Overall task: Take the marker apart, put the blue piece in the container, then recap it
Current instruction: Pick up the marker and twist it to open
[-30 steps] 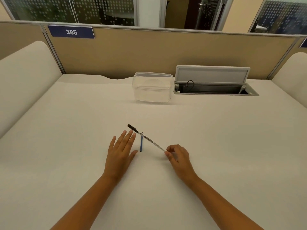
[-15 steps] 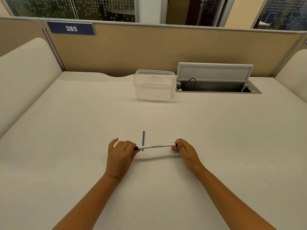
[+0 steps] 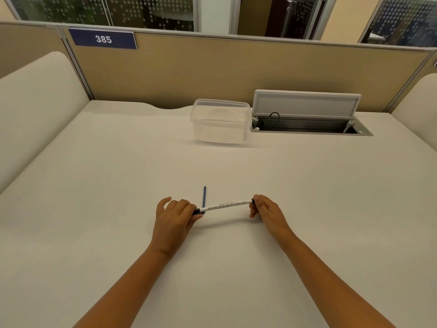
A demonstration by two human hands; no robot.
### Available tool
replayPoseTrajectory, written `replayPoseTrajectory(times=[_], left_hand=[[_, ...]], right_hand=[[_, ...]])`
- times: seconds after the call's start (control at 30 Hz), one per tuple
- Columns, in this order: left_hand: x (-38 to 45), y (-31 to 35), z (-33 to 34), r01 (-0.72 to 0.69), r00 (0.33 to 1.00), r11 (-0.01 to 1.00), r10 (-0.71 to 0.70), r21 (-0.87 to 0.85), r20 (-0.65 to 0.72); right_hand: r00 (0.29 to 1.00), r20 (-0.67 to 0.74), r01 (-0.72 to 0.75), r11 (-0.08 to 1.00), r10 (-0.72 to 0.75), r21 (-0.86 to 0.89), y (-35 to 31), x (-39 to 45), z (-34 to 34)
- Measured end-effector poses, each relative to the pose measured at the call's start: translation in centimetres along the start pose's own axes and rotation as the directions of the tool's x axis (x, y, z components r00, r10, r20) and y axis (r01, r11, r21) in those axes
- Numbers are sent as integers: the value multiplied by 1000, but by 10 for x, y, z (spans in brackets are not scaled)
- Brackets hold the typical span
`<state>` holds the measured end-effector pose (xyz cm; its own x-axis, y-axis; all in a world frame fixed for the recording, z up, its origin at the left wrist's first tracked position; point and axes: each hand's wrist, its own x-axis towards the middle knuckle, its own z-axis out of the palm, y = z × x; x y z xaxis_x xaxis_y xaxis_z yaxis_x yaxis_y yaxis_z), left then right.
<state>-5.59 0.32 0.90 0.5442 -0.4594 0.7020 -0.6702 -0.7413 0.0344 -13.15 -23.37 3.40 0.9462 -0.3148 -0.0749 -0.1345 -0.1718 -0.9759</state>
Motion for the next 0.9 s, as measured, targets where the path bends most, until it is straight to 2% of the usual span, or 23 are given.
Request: replayPoseTrajectory(times=[0.23, 0.3, 0.37, 0.47, 0.53, 0.6, 0.7, 0.8, 0.87, 0.9], left_hand=[[-1, -3, 1, 40, 999, 999, -40, -9, -3], [-1, -4, 2, 30, 999, 1000, -30, -5, -17], [-1, -3, 2, 5, 1000, 1000, -5, -6, -25], [0, -2, 1, -30, 999, 999, 31, 19, -41], [3, -4, -2, -85, 996, 995, 87, 49, -34], [10, -9, -5, -148, 988, 986, 150, 74, -20], [25, -13, -12, -208, 977, 977, 209, 39, -43], [44, -10, -23, -221, 975, 973, 221, -69, -14], [56, -7, -31, -178, 979, 960, 195, -216, 59], [63, -6, -35, -109, 982, 935, 153, -338, 108]], right_hand=[[995, 97, -4, 986, 20, -166, 0, 0, -6], [988, 153, 17, 953, 32, -303, -1, 0, -13], [979, 200, 77, 855, 32, -513, -3, 0, -18], [965, 262, 207, 621, -3, -756, -11, -2, -15], [956, 290, 270, 482, -33, -834, -16, -1, -10], [956, 285, 287, 389, -64, -875, -19, 0, -6], [948, 277, 313, 305, -155, -899, -22, 1, -3], [935, 300, 340, 230, -189, -912, -29, 6, -4], [936, 292, 329, 199, -195, -923, -33, 8, -5], [942, 269, 310, 217, -200, -926, -35, 8, -5]])
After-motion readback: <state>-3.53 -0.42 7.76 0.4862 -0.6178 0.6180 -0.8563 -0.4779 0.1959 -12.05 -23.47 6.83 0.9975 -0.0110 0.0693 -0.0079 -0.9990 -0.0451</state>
